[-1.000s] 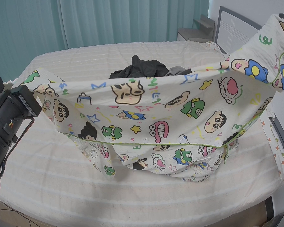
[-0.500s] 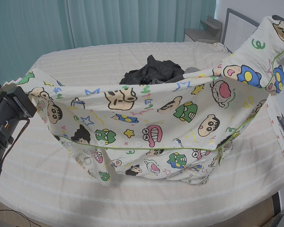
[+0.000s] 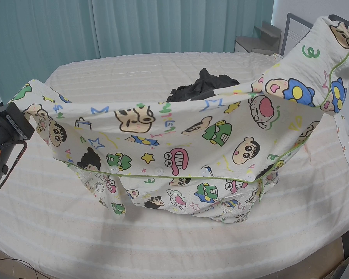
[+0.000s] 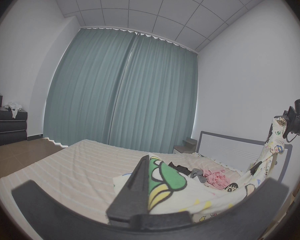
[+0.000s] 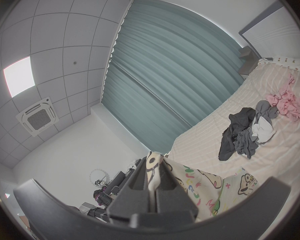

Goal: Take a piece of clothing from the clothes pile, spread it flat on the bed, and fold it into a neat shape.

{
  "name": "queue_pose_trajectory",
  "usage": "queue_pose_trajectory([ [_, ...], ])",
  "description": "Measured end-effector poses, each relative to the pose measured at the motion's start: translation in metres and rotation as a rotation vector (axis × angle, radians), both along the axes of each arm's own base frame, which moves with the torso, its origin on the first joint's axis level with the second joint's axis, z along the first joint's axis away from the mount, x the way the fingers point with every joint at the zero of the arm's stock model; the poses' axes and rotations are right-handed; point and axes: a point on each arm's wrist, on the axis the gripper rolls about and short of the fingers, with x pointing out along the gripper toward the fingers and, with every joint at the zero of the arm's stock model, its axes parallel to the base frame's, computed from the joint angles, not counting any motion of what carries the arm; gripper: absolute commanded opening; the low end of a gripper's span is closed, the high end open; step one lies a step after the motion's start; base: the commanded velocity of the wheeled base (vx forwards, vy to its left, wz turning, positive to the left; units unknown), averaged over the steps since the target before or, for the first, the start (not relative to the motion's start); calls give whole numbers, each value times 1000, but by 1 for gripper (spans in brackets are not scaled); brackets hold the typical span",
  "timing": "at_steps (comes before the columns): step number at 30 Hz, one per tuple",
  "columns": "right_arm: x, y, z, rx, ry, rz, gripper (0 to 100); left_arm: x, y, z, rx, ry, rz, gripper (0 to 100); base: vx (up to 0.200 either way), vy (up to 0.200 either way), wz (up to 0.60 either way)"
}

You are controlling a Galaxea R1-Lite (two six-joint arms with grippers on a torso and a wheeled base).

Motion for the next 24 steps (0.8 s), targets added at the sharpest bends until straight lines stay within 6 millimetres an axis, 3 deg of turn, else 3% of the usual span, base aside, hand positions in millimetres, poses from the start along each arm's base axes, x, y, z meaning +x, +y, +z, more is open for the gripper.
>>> queue_pose_trajectory([
  [24, -2, 5, 0, -26, -44, 45, 0, -9, 7, 7, -21, -37, 9, 0, 0, 200, 0],
])
